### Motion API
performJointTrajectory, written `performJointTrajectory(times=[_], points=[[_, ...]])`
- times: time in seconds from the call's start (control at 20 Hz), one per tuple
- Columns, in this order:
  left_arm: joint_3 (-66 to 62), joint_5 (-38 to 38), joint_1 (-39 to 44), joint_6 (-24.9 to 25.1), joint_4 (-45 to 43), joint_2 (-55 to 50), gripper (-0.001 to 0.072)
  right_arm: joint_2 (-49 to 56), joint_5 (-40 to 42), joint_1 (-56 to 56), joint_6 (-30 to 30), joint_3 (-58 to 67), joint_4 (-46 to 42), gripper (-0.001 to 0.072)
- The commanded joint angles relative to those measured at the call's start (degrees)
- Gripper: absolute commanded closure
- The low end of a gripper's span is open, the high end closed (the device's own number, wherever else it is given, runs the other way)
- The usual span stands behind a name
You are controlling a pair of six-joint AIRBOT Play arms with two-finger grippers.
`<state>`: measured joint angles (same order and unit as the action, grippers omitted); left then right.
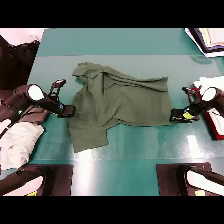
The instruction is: Fold the shirts.
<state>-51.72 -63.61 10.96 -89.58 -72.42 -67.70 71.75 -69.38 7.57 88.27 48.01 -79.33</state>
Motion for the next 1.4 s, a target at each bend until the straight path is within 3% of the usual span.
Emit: performJointTrajectory(times=[0.0, 0.05, 0.2, 0.25, 0.65, 1.1, 1.35], points=[[-0.07, -0.09, 0.00, 0.00, 0.00, 0.04, 0.0681, 2.25, 1.95, -1.38, -0.24, -0.39, 0.33, 0.0263], [-0.07, -0.15, 0.00, 0.00, 0.00, 0.04, 0.0681, 2.56, 1.97, -1.70, -0.24, -0.39, 0.26, 0.0315], [-0.07, -0.24, 0.00, 0.02, -0.07, 0.04, 0.0681, 1.57, 2.78, -1.86, -0.26, -0.39, 0.22, 0.0628], [-0.24, -0.31, 0.00, -0.02, -0.83, 0.17, 0.0681, 0.55, 3.06, -1.86, -0.26, -0.37, 0.22, 0.0692], [-8.81, -0.85, -0.02, -0.04, -4.94, 17.14, 0.0682, -16.79, 3.45, -1.75, 0.42, 5.18, 0.42, 0.0692], [-42.36, 1.25, -0.02, 0.04, -5.01, 27.06, 0.0682, -35.36, 17.49, -1.75, 0.81, 29.83, 4.61, 0.0695], [-57.02, 2.75, -0.02, 0.02, -4.90, 27.06, 0.0681, -39.85, 18.62, -1.75, 0.79, 39.41, 2.80, 0.0695]])
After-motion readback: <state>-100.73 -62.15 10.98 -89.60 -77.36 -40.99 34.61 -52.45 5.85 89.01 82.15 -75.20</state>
